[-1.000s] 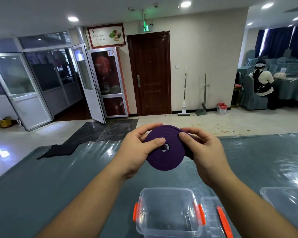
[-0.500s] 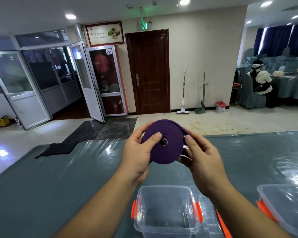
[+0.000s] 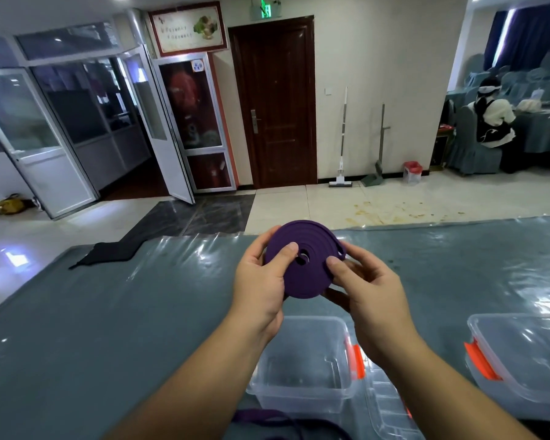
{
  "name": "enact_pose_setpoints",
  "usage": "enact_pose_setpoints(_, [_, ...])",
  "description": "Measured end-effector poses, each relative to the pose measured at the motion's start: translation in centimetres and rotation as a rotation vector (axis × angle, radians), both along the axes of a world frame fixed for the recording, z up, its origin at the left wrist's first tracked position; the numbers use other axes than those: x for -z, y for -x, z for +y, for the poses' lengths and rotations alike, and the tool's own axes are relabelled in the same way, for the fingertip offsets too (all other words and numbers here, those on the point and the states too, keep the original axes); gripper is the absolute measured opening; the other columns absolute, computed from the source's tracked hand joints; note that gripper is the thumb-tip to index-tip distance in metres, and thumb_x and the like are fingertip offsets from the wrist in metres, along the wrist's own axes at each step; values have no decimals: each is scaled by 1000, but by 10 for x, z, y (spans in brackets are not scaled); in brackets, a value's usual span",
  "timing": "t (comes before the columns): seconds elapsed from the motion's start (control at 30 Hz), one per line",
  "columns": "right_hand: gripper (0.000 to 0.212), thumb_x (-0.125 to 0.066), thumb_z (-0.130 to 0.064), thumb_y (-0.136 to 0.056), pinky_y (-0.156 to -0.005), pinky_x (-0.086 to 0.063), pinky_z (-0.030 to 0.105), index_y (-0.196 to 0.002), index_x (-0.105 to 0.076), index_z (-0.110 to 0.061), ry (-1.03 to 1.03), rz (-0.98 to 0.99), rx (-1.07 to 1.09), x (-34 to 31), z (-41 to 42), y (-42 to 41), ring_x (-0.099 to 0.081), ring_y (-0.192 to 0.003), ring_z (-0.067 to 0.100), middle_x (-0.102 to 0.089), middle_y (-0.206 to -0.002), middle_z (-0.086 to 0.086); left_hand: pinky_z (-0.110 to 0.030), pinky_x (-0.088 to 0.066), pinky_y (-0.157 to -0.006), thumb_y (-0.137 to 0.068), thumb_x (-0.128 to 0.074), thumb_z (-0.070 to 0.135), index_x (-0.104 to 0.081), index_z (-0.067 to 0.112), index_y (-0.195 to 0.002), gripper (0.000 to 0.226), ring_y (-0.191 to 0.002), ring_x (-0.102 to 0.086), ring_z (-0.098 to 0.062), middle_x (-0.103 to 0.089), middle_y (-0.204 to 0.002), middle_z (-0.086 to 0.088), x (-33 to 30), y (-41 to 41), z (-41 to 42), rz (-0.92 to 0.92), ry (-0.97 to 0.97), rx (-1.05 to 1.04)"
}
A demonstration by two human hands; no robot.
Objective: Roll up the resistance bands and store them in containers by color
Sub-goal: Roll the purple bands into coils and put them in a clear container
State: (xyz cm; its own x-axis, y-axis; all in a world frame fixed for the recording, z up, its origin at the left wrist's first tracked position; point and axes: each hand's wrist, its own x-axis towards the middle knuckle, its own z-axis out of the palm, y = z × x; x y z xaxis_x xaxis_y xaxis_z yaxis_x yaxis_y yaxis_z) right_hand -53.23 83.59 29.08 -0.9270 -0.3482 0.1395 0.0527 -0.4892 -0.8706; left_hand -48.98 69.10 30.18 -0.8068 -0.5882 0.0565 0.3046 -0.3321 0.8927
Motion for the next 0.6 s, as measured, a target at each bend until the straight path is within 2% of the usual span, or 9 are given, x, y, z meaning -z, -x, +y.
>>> enact_pose_setpoints(0.13, [31,-70,4,-92,-67,-64,31,-121,-70,-8,-59,-50,-1,17,11,7,-79,-92,30,-81,-100,13,-33,-60,-63,-91,-76,10,-70,29,-119,34,-93,-78,-21,-80,-109,-2,24,3,6,-135,-24,24])
enact_pose_setpoints(0.27, [27,-67,7,-92,-66,-65,33,-116,-71,-6,-136,-124,-102,47,23,14,-79,-82,25,-81,-98,12,-36,-58,-61,-90,-79,22,-64,25,-113,28,-80,-77,-23,-80,-101,-6,51,0,-1,-339,37,102])
enact_pose_setpoints(0.37, [28,-69,5,-93,-68,-64,34,-116,-72,-9,-250,-107,-211,73,29,16,-78,-86,27,-80,-100,14,-40,-58,-71,-89,-80,31,-71,18,-105,22,-74,-73,-24,-80,-94,-10,68,-2,-7,-420,73,106])
enact_pose_setpoints(0.5, [29,-69,6,-93,-64,-61,29,-115,-74,-12,-361,-115,-313,100,28,21,-78,-82,21,-81,-100,14,-49,-60,-84,-93,-76,22,-76,4,-106,22,-83,-73,-30,-78,-101,-21,96,-7,-13,-505,82,132])
enact_pose_setpoints(0.6, [32,-67,9,-92,-64,-61,29,-114,-77,-12,-406,-151,-383,118,24,25,-76,-81,19,-80,-103,17,-44,-60,-78,-93,-75,19,-76,4,-103,18,-79,-72,-29,-79,-98,-21,120,-11,-20,-551,68,127])
